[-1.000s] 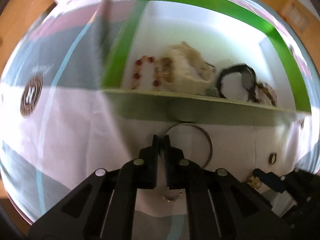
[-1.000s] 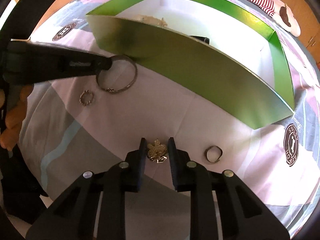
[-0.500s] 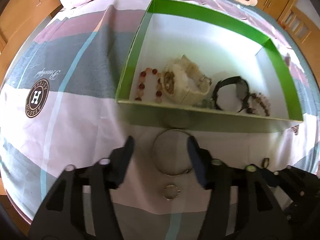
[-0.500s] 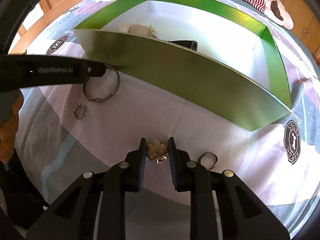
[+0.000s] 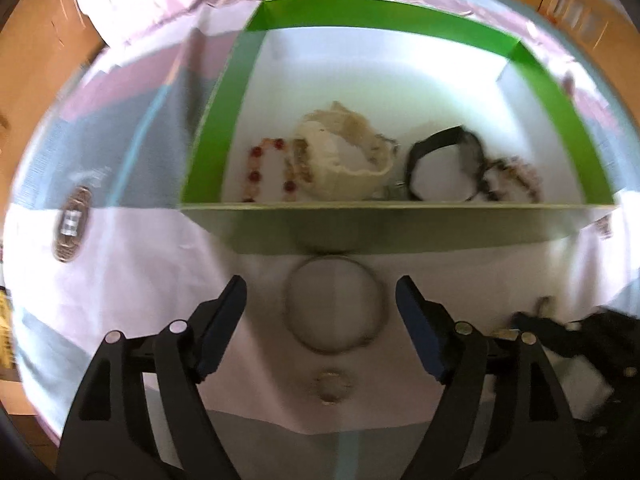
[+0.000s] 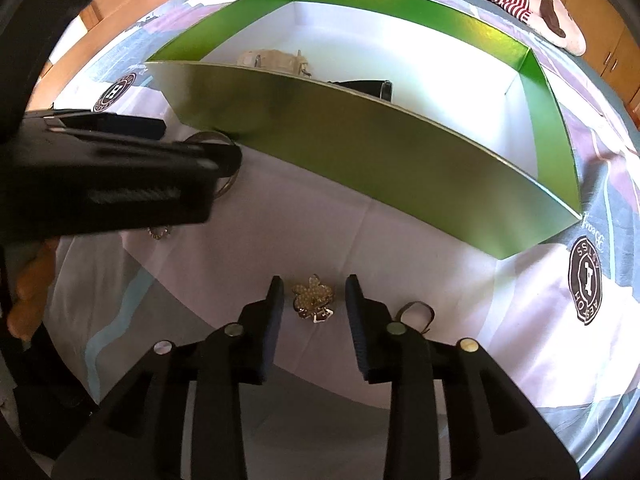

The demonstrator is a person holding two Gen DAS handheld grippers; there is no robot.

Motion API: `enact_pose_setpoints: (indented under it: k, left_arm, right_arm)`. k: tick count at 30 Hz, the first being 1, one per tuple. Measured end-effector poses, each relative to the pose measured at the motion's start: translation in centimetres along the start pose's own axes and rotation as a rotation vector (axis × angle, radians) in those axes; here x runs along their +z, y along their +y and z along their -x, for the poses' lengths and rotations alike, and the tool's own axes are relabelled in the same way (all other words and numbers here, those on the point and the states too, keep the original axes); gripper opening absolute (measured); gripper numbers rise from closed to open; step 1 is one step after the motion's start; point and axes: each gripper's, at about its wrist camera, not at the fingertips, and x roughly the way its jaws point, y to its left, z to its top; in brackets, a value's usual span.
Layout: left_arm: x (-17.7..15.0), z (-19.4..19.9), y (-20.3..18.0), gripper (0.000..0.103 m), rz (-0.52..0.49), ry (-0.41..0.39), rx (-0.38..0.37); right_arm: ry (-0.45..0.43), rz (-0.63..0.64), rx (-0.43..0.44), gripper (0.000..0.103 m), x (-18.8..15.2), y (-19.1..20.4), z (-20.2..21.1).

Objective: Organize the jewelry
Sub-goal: 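Move the left gripper over the silver bangle while the right gripper moves over the gold flower brooch, then grasp the silver bangle with the left gripper while the right gripper grasps the gold flower brooch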

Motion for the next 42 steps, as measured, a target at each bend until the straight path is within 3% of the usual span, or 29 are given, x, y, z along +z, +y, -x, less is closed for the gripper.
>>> enact_pose_setpoints:
  k: [7, 10, 12, 14, 17, 19, 22, 25, 30, 32, 34, 42]
  left_arm:
    - [-0.4, -0.4, 1.2, 0.080, 0.044, 0.032, 0.048]
    - [-0.2, -1.4, 1.2, 0.080, 0.041, 0.070, 0.032]
    - [-0.6, -1.4, 1.1, 0.071, 0.032, 0.076, 0.016]
    - [-0.8, -1.0, 0.8, 0.050, 0.023, 0.063, -0.001]
    - [-0.8, -0.8, 0.3, 0.029, 0.001, 0.054, -0.012]
    - [-1.0, -0.8, 0.1, 0.025, -0.002, 0.055, -0.020]
    - [-1.1, -0.6, -0.5, 0.019, -0.016, 0.053, -0.023]
    - [-1.1, -0.5, -0.8, 0.014, -0.016, 0.052, -0.023]
    - [-1.1, -0.5, -0.4, 0.019, -0.005, 0.057, -0.022]
    - [-1.0, -0.5, -0.3, 0.038, -0.006, 0.055, -0.004]
    - [-0.6, -1.1, 0.5, 0.044, 0.002, 0.060, -0.006]
    - [-0.6, -1.4, 0.8, 0.047, -0.007, 0.081, -0.017]
  right_arm:
    - [0.003, 0.021, -0.012, 0.036, -0.3, 0.8, -0.6]
    - [-0.005, 0.030, -0.017, 0.036, 0.0, 1.1, -0.5]
    - [-0.007, 0.030, -0.015, 0.036, 0.1, 1.2, -0.5]
    - [-0.009, 0.034, -0.015, 0.036, 0.0, 1.3, -0.4]
    - [-0.010, 0.038, -0.015, 0.036, -0.2, 1.4, -0.4]
    - [-0.010, 0.042, -0.016, 0.035, -0.3, 1.4, -0.2]
    - [-0.017, 0.049, -0.018, 0.023, -0.3, 1.6, 0.0]
    - [-0.019, 0.045, -0.020, 0.022, -0.3, 1.6, -0.1]
    - [-0.018, 0.044, -0.018, 0.022, -0.3, 1.4, 0.0]
    - [-0.015, 0.044, -0.017, 0.022, -0.3, 1.4, 0.0]
    - [-0.013, 0.043, -0.017, 0.022, -0.3, 1.4, -0.1]
    - [-0.010, 0.045, -0.016, 0.022, -0.2, 1.4, -0.1]
